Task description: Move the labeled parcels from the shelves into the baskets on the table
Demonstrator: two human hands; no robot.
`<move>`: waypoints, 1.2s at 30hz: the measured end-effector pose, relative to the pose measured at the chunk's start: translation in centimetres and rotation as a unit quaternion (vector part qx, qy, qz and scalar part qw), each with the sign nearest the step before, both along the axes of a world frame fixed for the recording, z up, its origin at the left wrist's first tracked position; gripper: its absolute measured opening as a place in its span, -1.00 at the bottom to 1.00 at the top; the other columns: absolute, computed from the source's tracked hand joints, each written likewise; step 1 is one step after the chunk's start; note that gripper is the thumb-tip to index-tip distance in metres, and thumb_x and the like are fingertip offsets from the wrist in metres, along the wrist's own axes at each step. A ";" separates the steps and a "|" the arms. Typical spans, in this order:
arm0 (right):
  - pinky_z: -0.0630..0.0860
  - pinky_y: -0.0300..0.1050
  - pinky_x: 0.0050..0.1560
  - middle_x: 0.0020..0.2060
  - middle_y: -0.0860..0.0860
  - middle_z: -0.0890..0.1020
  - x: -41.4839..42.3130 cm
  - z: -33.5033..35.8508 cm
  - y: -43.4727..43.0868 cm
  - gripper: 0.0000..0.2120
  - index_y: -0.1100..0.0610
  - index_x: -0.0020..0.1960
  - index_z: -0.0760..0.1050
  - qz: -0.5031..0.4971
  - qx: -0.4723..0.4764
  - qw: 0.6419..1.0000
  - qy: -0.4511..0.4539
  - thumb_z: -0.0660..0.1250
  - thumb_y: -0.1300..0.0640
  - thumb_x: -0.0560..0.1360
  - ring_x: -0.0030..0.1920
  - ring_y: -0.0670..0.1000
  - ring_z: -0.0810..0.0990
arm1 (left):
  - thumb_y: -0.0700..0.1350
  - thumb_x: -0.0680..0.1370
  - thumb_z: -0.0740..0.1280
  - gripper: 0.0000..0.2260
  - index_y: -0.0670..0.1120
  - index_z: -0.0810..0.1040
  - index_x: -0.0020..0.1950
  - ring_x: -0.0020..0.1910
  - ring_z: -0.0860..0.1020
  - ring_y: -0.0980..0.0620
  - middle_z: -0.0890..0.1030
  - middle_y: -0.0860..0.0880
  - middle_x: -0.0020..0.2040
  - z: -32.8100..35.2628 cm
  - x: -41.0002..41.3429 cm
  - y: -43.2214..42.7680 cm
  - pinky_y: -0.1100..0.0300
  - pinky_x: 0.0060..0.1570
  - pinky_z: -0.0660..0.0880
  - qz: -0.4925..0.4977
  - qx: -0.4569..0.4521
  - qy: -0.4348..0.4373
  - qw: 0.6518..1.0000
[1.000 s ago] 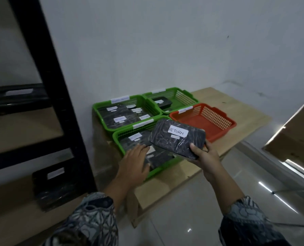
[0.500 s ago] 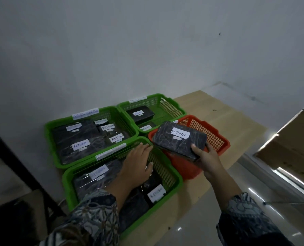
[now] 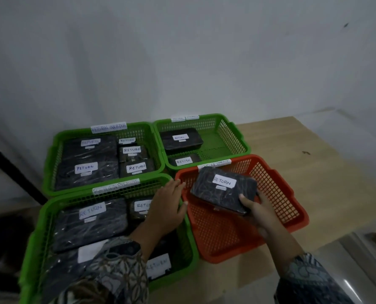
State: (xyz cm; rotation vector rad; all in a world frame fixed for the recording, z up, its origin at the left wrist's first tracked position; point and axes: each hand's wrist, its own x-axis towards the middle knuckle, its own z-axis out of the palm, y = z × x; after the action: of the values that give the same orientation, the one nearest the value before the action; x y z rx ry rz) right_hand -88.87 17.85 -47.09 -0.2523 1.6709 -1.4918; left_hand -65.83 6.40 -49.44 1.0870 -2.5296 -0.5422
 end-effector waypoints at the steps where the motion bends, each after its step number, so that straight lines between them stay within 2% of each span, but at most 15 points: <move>1: 0.60 0.04 -0.10 0.19 0.12 0.57 -0.7 -0.3 -0.2 -0.43 0.05 0.41 0.33 0.021 0.012 1.000 -0.003 0.41 0.27 0.45 0.04 0.16 0.62 | 0.08 0.54 0.10 -0.46 -0.12 0.23 0.47 0.47 0.15 -0.06 0.25 -0.11 0.47 -0.1 -0.5 0.3 -0.06 0.43 0.13 0.011 0.001 -0.008 1.000; 5: 0.60 -0.03 -0.20 0.14 0.11 0.57 -2.6 -1.2 -1.5 -0.42 0.04 0.42 0.30 0.107 0.059 0.993 0.004 0.40 0.26 0.46 -0.03 0.12 0.63 | 0.09 0.55 0.00 -0.45 -0.16 0.21 0.48 0.47 0.14 -0.06 0.24 -0.13 0.48 -0.6 -1.8 1.4 0.01 0.44 0.07 0.059 0.006 -0.020 0.998; 8: 0.60 0.01 -0.17 0.11 0.09 0.55 -3.7 -1.9 -2.8 -0.44 0.06 0.42 0.30 0.148 0.087 0.985 0.011 0.39 0.24 0.48 -0.03 0.10 0.61 | 0.07 0.56 0.02 -0.46 -0.18 0.23 0.48 0.47 0.16 -0.06 0.26 -0.14 0.47 -0.8 -2.2 1.9 0.04 0.42 0.08 0.096 0.008 -0.009 0.995; 11: 0.60 0.02 -0.14 0.11 0.10 0.50 -4.4 -2.9 -4.0 -0.53 0.11 0.31 0.30 0.154 0.103 0.983 0.012 0.40 0.23 0.47 -0.03 0.10 0.59 | 0.12 0.55 -0.04 -0.41 -0.19 0.23 0.47 0.47 0.16 -0.06 0.26 -0.13 0.47 -1.2 -2.4 2.0 0.02 0.42 0.13 0.107 0.012 0.003 0.994; 14: 0.59 0.04 -0.11 0.12 0.16 0.53 -4.6 -4.1 -5.2 -0.59 0.21 0.20 0.33 0.167 0.135 0.973 0.082 0.42 0.13 0.47 -0.01 0.11 0.58 | 0.12 0.55 -0.04 -0.41 -0.19 0.24 0.47 0.48 0.14 -0.04 0.27 -0.13 0.47 -1.7 -2.3 1.9 0.04 0.43 0.12 0.109 0.011 0.003 0.994; 16: 0.54 -0.02 -0.19 0.10 0.19 0.56 -4.4 -4.8 -5.9 -0.62 0.25 0.17 0.37 0.191 0.151 0.959 0.142 0.40 0.07 0.49 -0.04 0.11 0.57 | 0.11 0.55 -0.03 -0.42 -0.20 0.26 0.46 0.48 0.14 -0.03 0.28 -0.12 0.47 -1.9 -2.3 1.8 0.10 0.42 0.09 0.109 0.007 0.003 0.994; 21: 0.50 0.02 0.06 0.09 0.18 0.57 -3.9 -5.4 -7.1 -0.64 0.26 0.16 0.43 0.197 0.153 0.942 0.222 0.40 0.07 0.48 0.03 0.13 0.55 | 0.10 0.56 0.00 -0.44 -0.21 0.30 0.44 0.47 0.17 -0.04 0.30 -0.12 0.45 -2.0 -2.2 1.9 0.11 0.41 0.09 0.107 0.001 0.005 0.994; 24: 0.50 0.02 0.06 0.07 0.20 0.57 -3.7 -5.5 -7.1 -0.63 0.28 0.16 0.44 0.200 0.153 0.936 0.248 0.41 0.08 0.47 0.00 0.13 0.54 | 0.09 0.56 0.01 -0.45 -0.22 0.32 0.43 0.47 0.19 -0.05 0.32 -0.13 0.44 -1.9 -2.2 2.1 0.11 0.39 0.08 0.109 -0.008 0.010 0.994; 26: 0.51 0.03 0.08 0.10 0.22 0.58 -3.6 -5.6 -7.0 -0.61 0.28 0.18 0.45 0.204 0.158 0.930 0.263 0.41 0.06 0.47 0.05 0.18 0.56 | 0.09 0.55 0.00 -0.45 -0.21 0.32 0.43 0.47 0.18 -0.04 0.32 -0.12 0.45 -1.9 -2.2 2.1 0.10 0.39 0.09 0.110 -0.008 0.012 0.994; 28: 0.48 0.00 0.09 0.14 0.23 0.56 -3.4 -5.4 -6.8 -0.54 0.30 0.23 0.44 0.213 0.172 0.915 0.296 0.40 0.02 0.47 0.12 0.21 0.54 | 0.11 0.55 -0.01 -0.43 -0.20 0.31 0.44 0.47 0.17 -0.03 0.31 -0.12 0.45 -1.8 -2.2 2.0 0.10 0.39 0.10 0.110 -0.012 0.011 0.994; 31: 0.36 0.07 0.25 0.25 0.25 0.45 -2.4 -4.5 -6.3 -0.39 0.24 0.37 0.31 0.195 0.213 0.860 0.420 0.37 -0.07 0.46 0.27 0.25 0.40 | 0.17 0.52 -0.08 -0.38 -0.14 0.23 0.48 0.49 0.10 0.01 0.23 -0.07 0.49 -1.5 -2.1 1.8 0.08 0.41 0.09 0.103 -0.002 -0.006 0.995; 33: 0.29 0.08 0.29 0.29 0.22 0.40 -1.2 -3.2 -5.7 -0.40 0.19 0.41 0.26 0.176 0.204 0.829 0.490 0.33 -0.05 0.48 0.32 0.22 0.33 | 0.20 0.50 -0.12 -0.34 -0.12 0.16 0.51 0.50 0.05 0.02 0.19 -0.05 0.51 -1.3 -1.9 1.7 0.05 0.43 0.06 0.100 0.007 -0.018 0.995; 36: 0.25 0.06 0.31 0.28 0.15 0.41 1.3 -1.5 -5.0 -0.47 0.14 0.38 0.30 0.184 0.137 0.799 0.556 0.32 0.00 0.48 0.32 0.15 0.32 | 0.21 0.52 -0.11 -0.36 -0.10 0.11 0.52 0.50 0.04 0.01 0.18 -0.06 0.51 -0.9 -1.2 1.7 -0.01 0.45 0.07 0.112 0.007 -0.018 0.994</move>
State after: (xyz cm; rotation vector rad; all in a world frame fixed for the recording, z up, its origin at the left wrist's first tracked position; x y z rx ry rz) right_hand -87.54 12.83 -48.58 -1.4153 2.4825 -0.7429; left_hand -67.03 8.13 -50.36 1.3736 -2.3940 -0.4828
